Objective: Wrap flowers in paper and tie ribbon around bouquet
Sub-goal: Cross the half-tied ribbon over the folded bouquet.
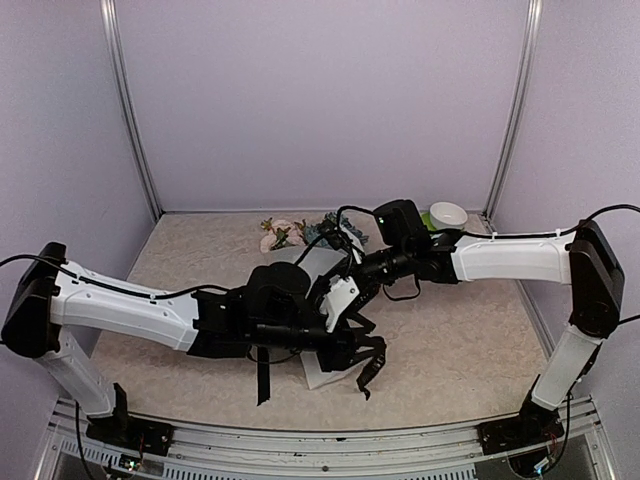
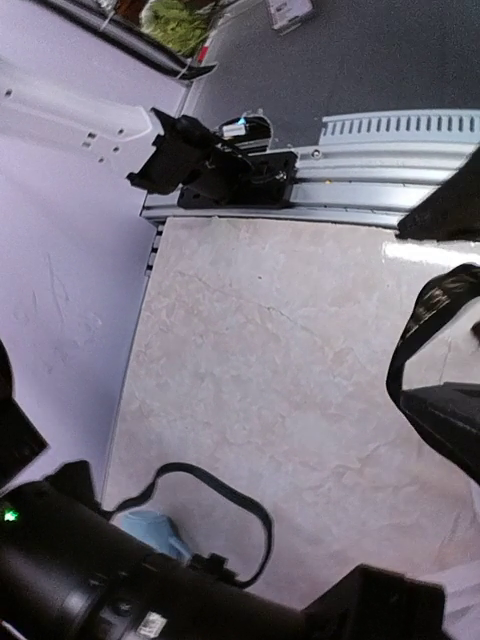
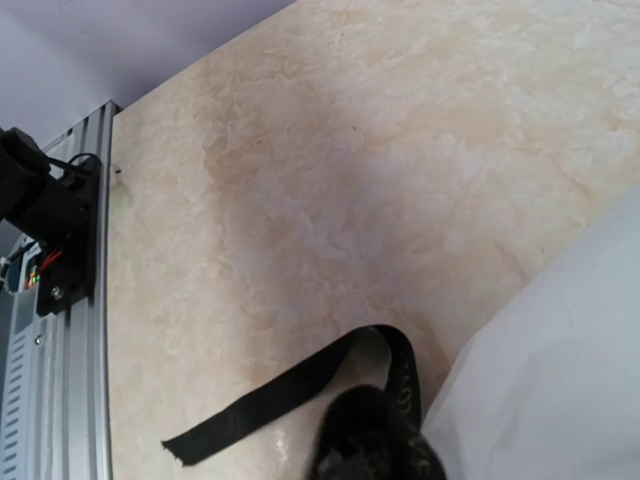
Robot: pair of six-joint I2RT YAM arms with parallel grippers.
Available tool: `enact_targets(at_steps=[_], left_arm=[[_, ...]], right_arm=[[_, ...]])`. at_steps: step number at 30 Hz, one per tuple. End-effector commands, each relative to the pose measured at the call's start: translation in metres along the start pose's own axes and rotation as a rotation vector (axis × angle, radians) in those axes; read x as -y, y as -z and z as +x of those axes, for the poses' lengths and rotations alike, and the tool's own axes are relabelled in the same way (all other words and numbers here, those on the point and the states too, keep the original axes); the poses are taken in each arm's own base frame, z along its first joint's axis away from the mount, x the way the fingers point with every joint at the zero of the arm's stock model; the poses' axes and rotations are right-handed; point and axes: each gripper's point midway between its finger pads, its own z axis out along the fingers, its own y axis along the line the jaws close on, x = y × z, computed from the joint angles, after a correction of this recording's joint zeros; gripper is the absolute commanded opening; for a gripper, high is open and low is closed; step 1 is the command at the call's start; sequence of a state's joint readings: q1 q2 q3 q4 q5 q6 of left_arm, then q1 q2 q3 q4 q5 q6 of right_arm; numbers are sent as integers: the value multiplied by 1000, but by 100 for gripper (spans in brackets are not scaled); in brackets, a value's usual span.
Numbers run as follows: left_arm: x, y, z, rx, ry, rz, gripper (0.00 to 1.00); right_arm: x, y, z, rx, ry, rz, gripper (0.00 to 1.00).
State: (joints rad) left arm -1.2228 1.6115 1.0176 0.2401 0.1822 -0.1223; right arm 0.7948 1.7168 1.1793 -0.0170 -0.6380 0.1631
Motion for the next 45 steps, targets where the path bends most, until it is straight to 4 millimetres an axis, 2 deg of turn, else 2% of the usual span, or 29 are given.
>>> enact_targets(at_steps=[1,2,3,6,9,12,14,15,16,18,21,23,26,33,38,42,45], left_arm=[[14,-10,-14,59,-216,-98,64],[13,-10,-15,65,-253,-133,86],[14,-10,-15,66,-279,-155,94],[8,-4,-20,82,-313,-208,97],[3,17,-32,156,-307,-258,96],[-13,56,-48,263,-211,-300,89],[-46,84,-52,309,-72,-360,69],[-68,98,-46,319,12,-413,59],[-89,110,-36,316,81,-467,54],[-111,128,-17,310,136,-505,54],[-107,126,12,241,46,-476,72],[-108,121,27,197,1,-474,75],[-112,121,39,205,-41,-490,75],[-117,108,38,259,-92,-493,72],[-133,92,48,234,-115,-542,69],[-128,81,40,270,-112,-480,66],[-135,82,35,301,-89,-515,61]], right_arm=[[2,7,-4,14,-2,14,0],[2,7,-2,11,-3,12,0],[2,8,-2,10,-4,10,0],[0,9,-4,14,-3,7,0],[1,9,-5,16,-1,16,0],[0,8,-6,12,-9,10,0],[-1,8,-6,15,-15,7,0],[-3,7,-7,16,-17,4,0],[-7,7,-10,24,-11,-2,0],[-13,4,-11,28,-11,-19,0],[-19,-2,-13,26,-18,-36,0],[-21,-5,-13,25,-23,-44,0],[-30,-8,-15,30,-25,-69,0],[-43,-13,-22,44,-30,-112,0],[-49,-26,-12,16,-34,-123,0],[-52,-31,-9,9,-38,-133,0],[-54,-33,-7,0,-37,-137,0]])
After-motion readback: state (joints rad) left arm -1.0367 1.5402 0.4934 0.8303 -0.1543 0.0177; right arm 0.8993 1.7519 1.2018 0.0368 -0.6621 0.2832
